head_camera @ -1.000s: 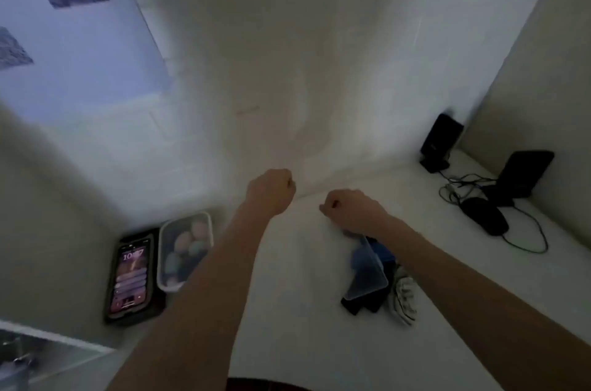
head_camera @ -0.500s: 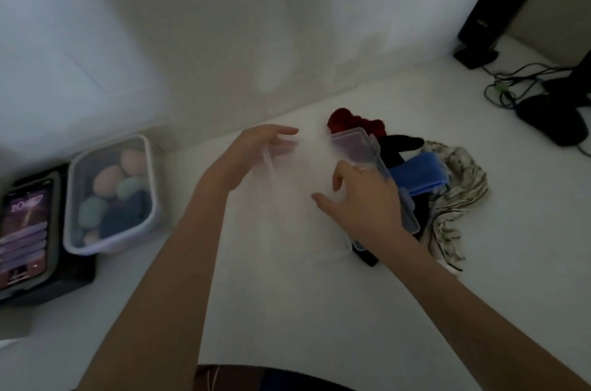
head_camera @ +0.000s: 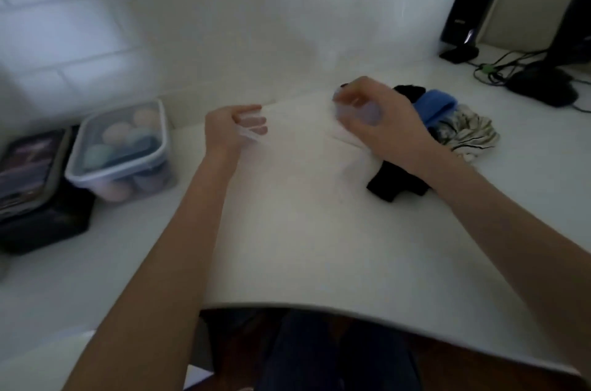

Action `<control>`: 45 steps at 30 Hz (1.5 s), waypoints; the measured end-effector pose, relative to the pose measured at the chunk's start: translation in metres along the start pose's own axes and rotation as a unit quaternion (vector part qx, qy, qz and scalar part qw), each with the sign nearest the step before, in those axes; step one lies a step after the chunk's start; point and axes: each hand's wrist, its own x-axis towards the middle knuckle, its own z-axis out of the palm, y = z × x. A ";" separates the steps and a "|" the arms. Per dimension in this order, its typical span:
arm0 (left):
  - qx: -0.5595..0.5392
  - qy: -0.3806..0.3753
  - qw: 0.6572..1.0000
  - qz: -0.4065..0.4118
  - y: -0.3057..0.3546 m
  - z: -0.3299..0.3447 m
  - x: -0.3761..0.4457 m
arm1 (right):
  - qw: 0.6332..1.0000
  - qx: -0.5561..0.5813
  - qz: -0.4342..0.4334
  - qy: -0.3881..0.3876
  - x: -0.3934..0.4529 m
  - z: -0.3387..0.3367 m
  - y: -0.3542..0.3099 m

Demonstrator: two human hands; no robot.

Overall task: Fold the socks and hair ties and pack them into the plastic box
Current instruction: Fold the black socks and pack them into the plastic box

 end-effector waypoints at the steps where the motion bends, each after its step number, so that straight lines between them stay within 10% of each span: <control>1: -0.038 0.023 0.999 0.011 -0.003 -0.004 -0.006 | 0.997 0.052 -0.012 0.059 -0.011 -0.003 0.000; 5: -0.023 0.125 0.988 0.087 -0.016 -0.016 -0.029 | 0.984 0.069 0.021 0.163 -0.057 -0.008 0.003; 11: 0.040 0.160 0.969 0.184 -0.029 -0.012 -0.061 | 0.985 -0.169 0.036 -0.013 -0.091 0.003 0.018; 18: 0.160 0.168 0.939 0.254 -0.032 -0.017 -0.078 | 0.982 -0.189 0.018 -0.024 -0.094 0.002 0.016; 29: 0.321 -0.015 0.864 0.387 -0.036 -0.016 -0.090 | 0.948 -0.106 -0.053 0.296 -0.052 -0.024 -0.018; 37: 0.337 -0.072 0.853 0.393 -0.030 -0.013 -0.098 | 0.968 0.128 -0.081 0.202 0.029 -0.024 -0.071; 45: 0.217 -0.281 0.917 0.180 0.022 0.002 -0.045 | 0.962 0.271 0.003 0.012 0.047 0.014 -0.053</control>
